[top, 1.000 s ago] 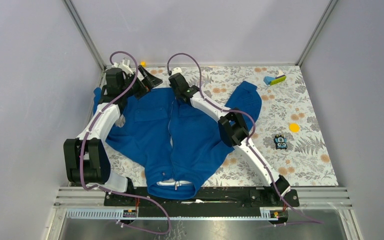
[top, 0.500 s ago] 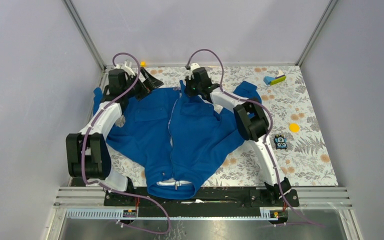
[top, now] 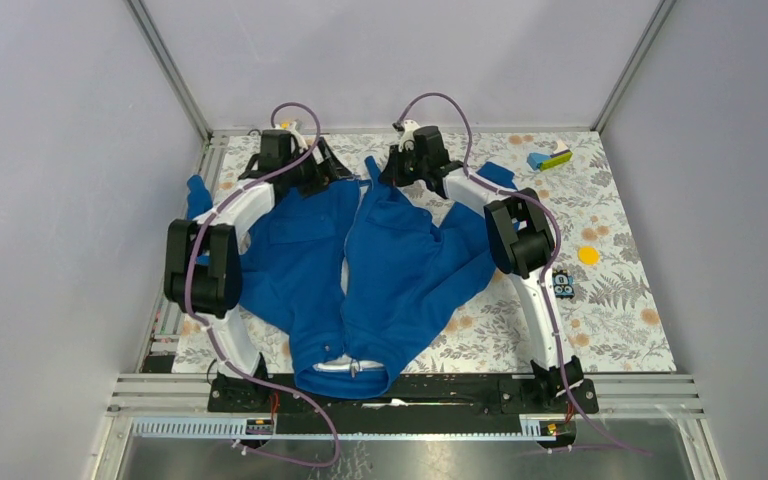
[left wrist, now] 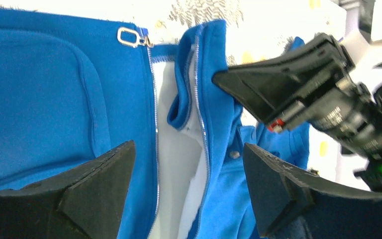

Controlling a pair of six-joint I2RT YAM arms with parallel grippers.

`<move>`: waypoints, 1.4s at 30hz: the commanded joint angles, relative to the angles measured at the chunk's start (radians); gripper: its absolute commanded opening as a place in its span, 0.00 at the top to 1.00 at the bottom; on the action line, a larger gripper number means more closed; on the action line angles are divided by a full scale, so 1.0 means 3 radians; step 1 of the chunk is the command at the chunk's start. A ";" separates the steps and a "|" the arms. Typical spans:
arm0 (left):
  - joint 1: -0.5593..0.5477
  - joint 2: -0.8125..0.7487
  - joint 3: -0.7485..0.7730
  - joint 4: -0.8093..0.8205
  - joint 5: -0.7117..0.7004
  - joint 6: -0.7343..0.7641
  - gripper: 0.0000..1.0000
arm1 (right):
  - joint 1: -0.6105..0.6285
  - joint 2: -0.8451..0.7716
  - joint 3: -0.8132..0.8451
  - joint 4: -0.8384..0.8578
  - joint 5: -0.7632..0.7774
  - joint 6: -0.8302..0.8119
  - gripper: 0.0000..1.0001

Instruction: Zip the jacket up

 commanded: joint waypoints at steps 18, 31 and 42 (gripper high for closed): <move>-0.0391 0.0873 0.0986 -0.0109 -0.1260 0.0339 0.35 | -0.0310 -0.0162 -0.0082 -0.0497 -0.0032 -0.0111 0.87; -0.0390 0.1773 0.2159 -0.0645 -0.1275 0.0730 0.36 | -0.0308 -0.0182 -0.0054 -0.0535 -0.0012 -0.0069 0.86; -0.0417 0.1863 0.2005 -0.0637 -0.1248 0.0676 0.47 | -0.0232 -0.0132 0.0174 -0.0842 0.0458 -0.0135 0.76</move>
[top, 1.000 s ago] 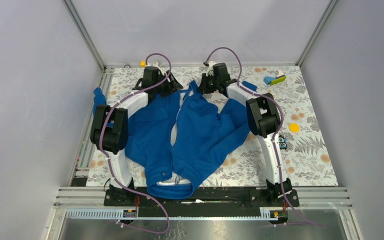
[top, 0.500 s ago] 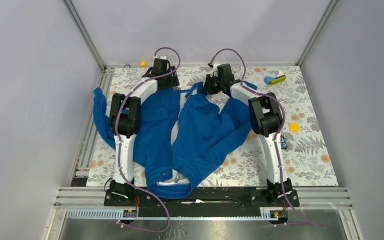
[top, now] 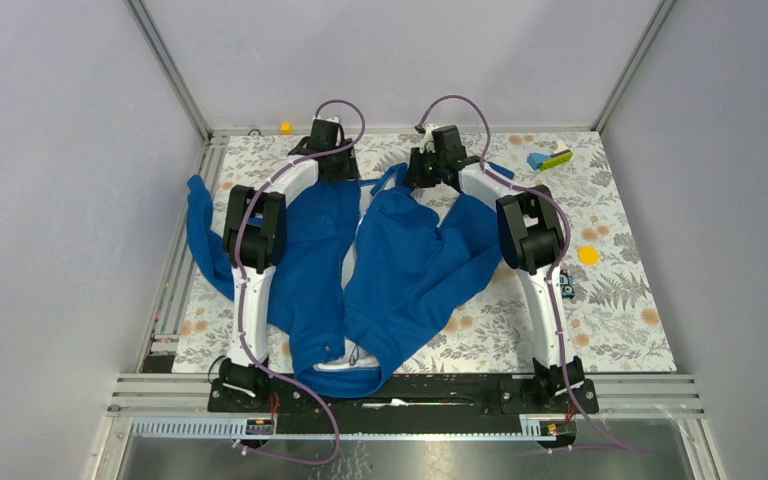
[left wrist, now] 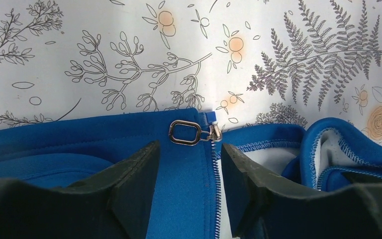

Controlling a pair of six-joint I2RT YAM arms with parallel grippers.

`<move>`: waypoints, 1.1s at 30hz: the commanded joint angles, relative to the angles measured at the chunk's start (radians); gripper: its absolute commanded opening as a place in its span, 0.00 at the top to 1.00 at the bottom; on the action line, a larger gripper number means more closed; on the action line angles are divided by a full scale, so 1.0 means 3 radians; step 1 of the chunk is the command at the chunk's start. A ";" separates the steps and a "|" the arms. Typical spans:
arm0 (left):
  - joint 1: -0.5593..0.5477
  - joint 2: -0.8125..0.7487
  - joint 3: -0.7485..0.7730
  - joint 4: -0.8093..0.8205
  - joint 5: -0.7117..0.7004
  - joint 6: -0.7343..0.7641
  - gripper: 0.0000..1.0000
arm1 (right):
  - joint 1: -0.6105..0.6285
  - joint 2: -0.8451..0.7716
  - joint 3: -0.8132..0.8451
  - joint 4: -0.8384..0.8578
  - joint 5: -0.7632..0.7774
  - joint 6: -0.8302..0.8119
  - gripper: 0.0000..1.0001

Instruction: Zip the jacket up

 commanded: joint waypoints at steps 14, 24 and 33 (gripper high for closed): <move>-0.0236 0.0452 0.0587 -0.0457 -0.0610 0.0209 0.69 | 0.0404 -0.0682 0.0397 -0.0921 0.1555 -0.0267 0.31; -0.0209 -0.0002 0.0069 0.0161 -0.0454 0.0273 1.00 | 0.0478 -0.1332 -0.0749 0.0574 0.0750 0.0172 0.26; -0.0056 -0.0692 -0.0915 0.1202 0.0007 0.0137 1.00 | 0.0495 -0.0646 -0.0443 0.0841 0.0165 0.0585 0.53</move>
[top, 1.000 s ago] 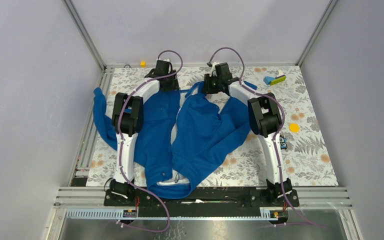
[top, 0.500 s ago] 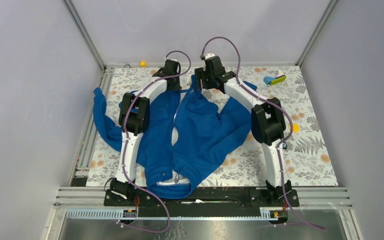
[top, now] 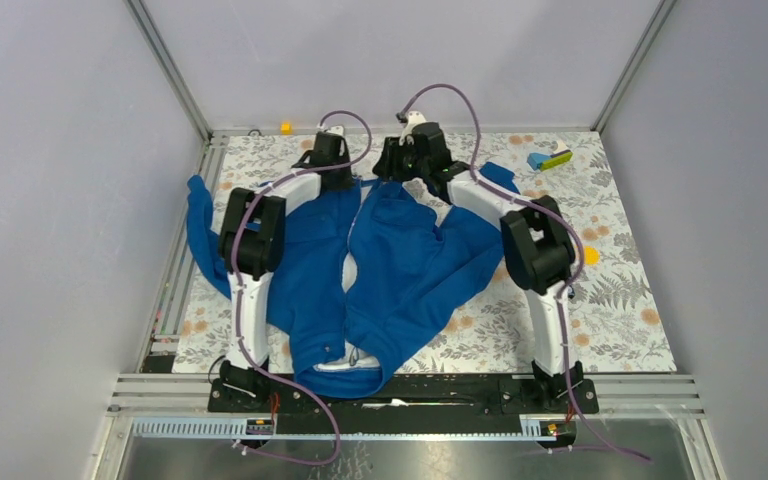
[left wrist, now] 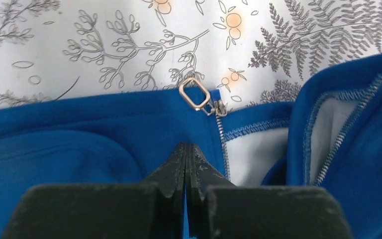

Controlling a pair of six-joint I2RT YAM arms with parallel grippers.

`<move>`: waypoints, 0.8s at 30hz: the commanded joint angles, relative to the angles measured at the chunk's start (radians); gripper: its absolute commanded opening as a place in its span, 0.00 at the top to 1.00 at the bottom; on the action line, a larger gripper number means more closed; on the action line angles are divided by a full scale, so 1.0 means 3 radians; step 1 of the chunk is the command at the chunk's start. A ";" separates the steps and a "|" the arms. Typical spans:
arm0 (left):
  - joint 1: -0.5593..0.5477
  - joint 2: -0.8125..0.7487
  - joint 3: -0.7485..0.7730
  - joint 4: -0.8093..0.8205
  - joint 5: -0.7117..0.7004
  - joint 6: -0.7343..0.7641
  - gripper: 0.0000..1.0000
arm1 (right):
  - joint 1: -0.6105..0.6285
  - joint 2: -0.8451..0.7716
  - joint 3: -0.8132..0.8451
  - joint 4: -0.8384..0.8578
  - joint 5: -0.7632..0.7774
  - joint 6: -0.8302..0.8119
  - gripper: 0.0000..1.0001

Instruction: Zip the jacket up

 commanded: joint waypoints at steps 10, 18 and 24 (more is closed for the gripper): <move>0.0146 -0.0542 -0.0463 0.0796 0.0357 -0.0162 1.00 | 0.0033 0.0774 0.0490 0.0302 -0.0268 0.0760 0.49; 0.0189 -0.0646 -0.0602 0.0848 0.0332 -0.0179 1.00 | 0.0053 0.1372 0.1437 -0.0345 -0.0158 0.1082 0.55; 0.0208 -0.0754 -0.0742 0.0984 0.0385 -0.0211 0.88 | 0.0081 0.1694 0.1910 -0.0770 -0.0127 0.1101 0.55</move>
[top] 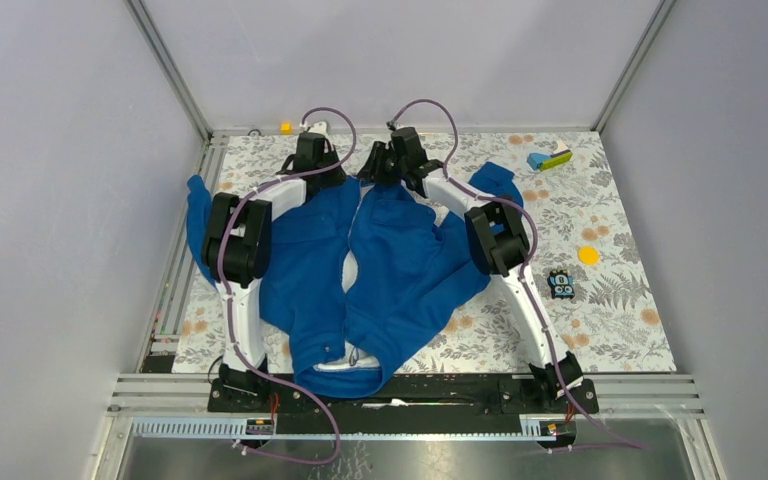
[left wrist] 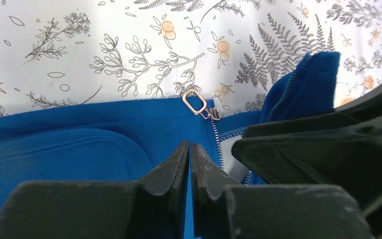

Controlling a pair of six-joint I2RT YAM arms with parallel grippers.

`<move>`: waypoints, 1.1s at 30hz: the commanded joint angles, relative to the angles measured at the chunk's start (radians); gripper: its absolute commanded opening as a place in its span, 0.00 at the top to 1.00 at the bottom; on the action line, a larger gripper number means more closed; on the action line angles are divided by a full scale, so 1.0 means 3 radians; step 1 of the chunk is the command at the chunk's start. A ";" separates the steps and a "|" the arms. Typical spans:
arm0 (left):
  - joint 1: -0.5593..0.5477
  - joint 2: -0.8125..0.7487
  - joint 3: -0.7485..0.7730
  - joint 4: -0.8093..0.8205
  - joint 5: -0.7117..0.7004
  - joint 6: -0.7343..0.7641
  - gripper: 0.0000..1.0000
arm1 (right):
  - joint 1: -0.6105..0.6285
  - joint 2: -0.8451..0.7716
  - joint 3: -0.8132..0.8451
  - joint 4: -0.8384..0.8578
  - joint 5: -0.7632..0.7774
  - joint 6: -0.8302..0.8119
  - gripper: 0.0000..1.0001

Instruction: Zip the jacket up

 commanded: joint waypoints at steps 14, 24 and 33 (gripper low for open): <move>0.0040 -0.0407 -0.0200 0.0418 0.0059 -0.0038 0.85 | 0.0112 0.0432 0.0595 -0.0294 -0.0005 0.0273 0.74; 0.0262 -0.0730 -0.0471 0.0616 0.0578 -0.0365 0.74 | 0.0117 0.0292 0.0805 -0.0265 -0.0308 -0.0413 1.00; 0.0847 -0.1442 -0.1457 0.1792 0.1769 -0.1256 0.43 | 0.0159 -0.0205 0.1123 -0.1304 -0.1149 -0.1521 1.00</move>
